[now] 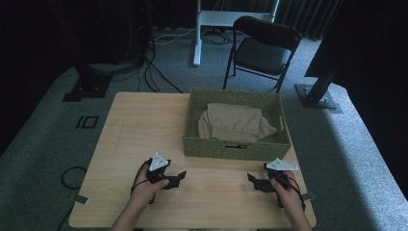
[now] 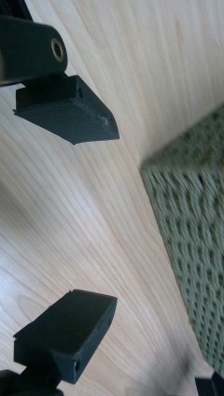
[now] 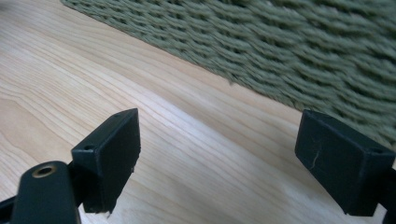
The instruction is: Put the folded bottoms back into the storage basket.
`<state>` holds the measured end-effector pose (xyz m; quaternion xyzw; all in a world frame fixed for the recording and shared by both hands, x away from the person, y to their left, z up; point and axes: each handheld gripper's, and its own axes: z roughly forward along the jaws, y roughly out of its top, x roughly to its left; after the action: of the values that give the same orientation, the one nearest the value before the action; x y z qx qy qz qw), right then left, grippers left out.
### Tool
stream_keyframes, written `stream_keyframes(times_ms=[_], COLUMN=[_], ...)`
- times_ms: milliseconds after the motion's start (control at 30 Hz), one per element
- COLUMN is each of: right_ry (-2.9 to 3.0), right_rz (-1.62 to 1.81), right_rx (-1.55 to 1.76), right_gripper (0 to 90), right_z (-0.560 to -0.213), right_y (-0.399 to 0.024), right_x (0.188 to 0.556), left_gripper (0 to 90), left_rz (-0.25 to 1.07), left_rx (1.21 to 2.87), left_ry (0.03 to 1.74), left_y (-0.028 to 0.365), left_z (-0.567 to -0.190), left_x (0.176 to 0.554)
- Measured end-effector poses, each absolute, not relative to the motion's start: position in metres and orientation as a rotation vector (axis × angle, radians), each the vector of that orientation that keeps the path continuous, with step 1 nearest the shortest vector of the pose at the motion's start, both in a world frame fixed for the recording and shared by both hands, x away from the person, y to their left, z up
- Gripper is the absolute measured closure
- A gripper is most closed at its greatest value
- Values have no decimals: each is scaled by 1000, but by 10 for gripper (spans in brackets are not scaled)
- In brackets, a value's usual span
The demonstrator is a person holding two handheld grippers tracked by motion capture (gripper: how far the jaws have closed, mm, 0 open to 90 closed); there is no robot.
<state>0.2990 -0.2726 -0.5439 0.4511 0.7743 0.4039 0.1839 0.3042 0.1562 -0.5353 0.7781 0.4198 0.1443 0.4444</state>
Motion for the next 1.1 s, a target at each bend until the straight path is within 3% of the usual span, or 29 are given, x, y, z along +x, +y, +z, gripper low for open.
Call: stream_keyframes(times_ms=[633,900,1100], right_ry=[2126,2116,2113], right_rz=[959,923,921], right_rx=[1395,1408,1413], right_gripper=[139,133,126], right_z=[-557,-557,-557], right_y=[-294,-293,-292], right_x=[294,295,295], left_gripper=[186,186,179], left_rz=[484,525,531], left_rx=[1930,1825,1815], left_ry=[1306,1481,1495], left_y=[206,225,228], left_z=[-551,-551,-552], left_x=[300,299,299])
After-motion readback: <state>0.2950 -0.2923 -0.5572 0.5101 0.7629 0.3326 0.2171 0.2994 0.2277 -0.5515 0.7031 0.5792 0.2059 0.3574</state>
